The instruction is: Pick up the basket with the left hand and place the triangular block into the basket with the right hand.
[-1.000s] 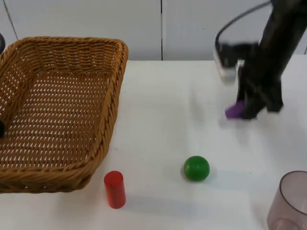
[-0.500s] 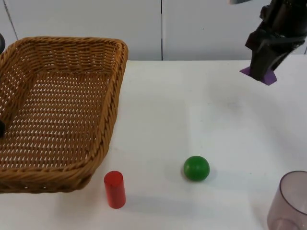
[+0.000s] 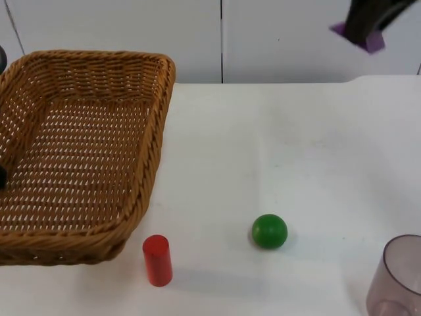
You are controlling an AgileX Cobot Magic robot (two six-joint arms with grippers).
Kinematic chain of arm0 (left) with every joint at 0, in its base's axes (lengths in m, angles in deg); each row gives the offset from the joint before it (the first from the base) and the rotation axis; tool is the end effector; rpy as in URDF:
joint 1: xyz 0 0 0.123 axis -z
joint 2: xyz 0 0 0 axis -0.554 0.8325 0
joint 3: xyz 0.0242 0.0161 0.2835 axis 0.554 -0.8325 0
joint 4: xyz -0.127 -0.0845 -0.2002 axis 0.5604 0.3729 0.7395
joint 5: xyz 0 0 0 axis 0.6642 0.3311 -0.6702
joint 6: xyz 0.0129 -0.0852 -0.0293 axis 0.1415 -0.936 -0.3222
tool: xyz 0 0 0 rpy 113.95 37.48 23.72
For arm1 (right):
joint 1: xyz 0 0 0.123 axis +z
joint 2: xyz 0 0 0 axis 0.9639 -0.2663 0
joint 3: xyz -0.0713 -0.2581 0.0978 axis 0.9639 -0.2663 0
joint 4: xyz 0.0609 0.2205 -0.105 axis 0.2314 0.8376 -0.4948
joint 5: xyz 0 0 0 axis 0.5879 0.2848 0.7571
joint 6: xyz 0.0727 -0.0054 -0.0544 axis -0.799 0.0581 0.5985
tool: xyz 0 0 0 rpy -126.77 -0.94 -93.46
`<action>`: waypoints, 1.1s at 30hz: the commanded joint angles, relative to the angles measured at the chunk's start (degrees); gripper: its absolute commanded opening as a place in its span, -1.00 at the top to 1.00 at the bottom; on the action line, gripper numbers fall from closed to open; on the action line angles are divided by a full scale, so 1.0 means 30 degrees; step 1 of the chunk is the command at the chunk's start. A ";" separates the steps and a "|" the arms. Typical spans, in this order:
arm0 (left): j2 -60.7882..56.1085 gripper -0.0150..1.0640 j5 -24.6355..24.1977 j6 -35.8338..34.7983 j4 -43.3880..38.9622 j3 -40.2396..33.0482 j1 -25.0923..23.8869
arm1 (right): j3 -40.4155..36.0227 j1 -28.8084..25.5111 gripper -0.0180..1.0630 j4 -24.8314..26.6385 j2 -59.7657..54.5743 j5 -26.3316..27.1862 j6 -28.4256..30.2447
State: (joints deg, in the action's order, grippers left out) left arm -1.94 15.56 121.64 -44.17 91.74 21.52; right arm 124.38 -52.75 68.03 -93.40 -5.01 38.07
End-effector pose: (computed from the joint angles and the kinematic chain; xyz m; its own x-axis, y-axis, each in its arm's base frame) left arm 0.2533 0.0124 0.1895 -0.9462 -0.1224 -0.2995 0.0118 0.9120 -0.4100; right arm 0.3650 0.1579 0.3285 -0.6964 -0.6009 -0.3923 -0.6512 0.7589 -0.0065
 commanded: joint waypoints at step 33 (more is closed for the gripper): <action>-0.0251 0.98 -0.0169 0.0005 0.0284 0.0014 -0.0073 | 0.7499 0.7637 0.75 0.1285 -0.8107 0.5113 -0.0566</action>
State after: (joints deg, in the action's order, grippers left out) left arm -1.94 15.56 121.64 -44.17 91.74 21.52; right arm 145.50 -30.16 71.35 -116.83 9.55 35.86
